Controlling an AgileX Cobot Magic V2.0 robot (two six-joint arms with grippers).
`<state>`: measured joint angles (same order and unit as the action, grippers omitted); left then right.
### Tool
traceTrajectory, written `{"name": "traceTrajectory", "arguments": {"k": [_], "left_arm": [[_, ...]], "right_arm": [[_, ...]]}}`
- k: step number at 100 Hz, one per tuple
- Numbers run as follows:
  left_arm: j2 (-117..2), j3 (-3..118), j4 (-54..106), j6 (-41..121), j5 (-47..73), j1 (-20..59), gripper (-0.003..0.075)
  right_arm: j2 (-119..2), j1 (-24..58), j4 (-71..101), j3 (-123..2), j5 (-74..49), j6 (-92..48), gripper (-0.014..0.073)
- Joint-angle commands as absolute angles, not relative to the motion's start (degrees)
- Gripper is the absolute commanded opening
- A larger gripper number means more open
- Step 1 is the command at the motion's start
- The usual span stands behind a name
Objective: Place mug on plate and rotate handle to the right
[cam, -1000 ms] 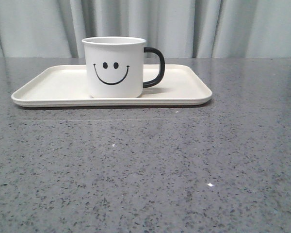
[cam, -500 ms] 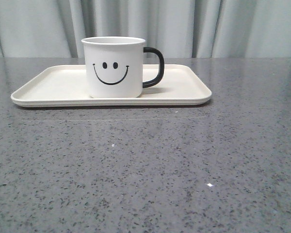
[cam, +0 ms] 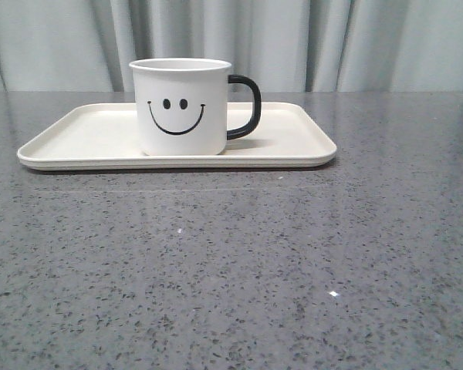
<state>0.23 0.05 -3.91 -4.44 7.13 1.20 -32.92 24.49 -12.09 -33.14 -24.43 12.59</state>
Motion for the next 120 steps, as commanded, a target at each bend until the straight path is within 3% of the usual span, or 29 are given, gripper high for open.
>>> {"name": "traceTrajectory", "arguments": {"k": [1, 41, 80, 120], "left_arm": [[1.9, -0.5, -4.0, -4.6, 2.9, 1.0, -0.002], [1.9, -0.5, -4.0, -4.6, 2.9, 1.0, -0.002], [1.9, -0.5, -4.0, -4.6, 2.9, 1.0, -0.002], [1.9, -0.5, -4.0, -4.6, 2.9, 1.0, -0.002]], "right_arm": [[-32.8, 24.1, -13.5, -34.3, -20.2, 12.5, -0.0065], [-20.7, 23.8, -14.4, -21.2, -12.0, 12.0, -0.0065], [-6.7, 12.2, -11.9, -9.9, -9.7, 12.0, -0.0065], [0.8, 12.1, -6.5, -1.0, -6.3, 8.6, -0.0065]]}}
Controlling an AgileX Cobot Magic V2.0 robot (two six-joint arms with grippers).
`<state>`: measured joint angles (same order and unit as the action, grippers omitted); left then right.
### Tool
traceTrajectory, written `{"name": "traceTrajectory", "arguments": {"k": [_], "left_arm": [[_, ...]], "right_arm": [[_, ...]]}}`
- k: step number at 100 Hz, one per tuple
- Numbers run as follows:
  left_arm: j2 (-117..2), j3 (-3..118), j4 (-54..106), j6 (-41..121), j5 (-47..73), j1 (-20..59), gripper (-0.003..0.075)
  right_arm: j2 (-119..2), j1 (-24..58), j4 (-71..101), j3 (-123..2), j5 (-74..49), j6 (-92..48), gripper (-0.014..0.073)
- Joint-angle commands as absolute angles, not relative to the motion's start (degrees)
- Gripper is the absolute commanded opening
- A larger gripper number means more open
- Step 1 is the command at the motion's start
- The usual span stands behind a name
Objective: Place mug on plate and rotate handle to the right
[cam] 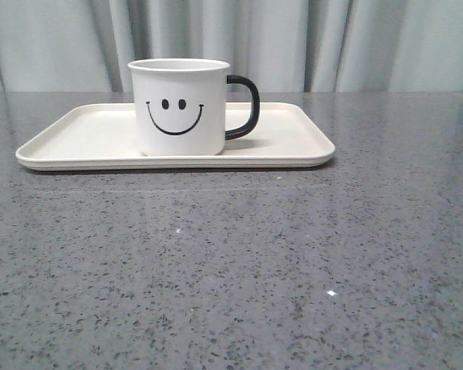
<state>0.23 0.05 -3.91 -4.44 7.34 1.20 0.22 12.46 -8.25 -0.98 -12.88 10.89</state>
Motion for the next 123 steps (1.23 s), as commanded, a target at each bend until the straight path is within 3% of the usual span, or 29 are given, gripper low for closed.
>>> {"name": "traceTrajectory", "arguments": {"k": [1, 123], "left_arm": [[1.9, -0.5, -4.0, -4.6, 2.9, 1.0, -0.002], [1.9, -0.5, -4.0, -4.6, 2.9, 1.0, -0.002]], "right_arm": [[0.9, 12.1, -6.4, -0.7, -5.9, 8.5, -0.0065], [1.8, 12.1, -5.9, 1.6, -2.8, 7.4, -0.0065]]}}
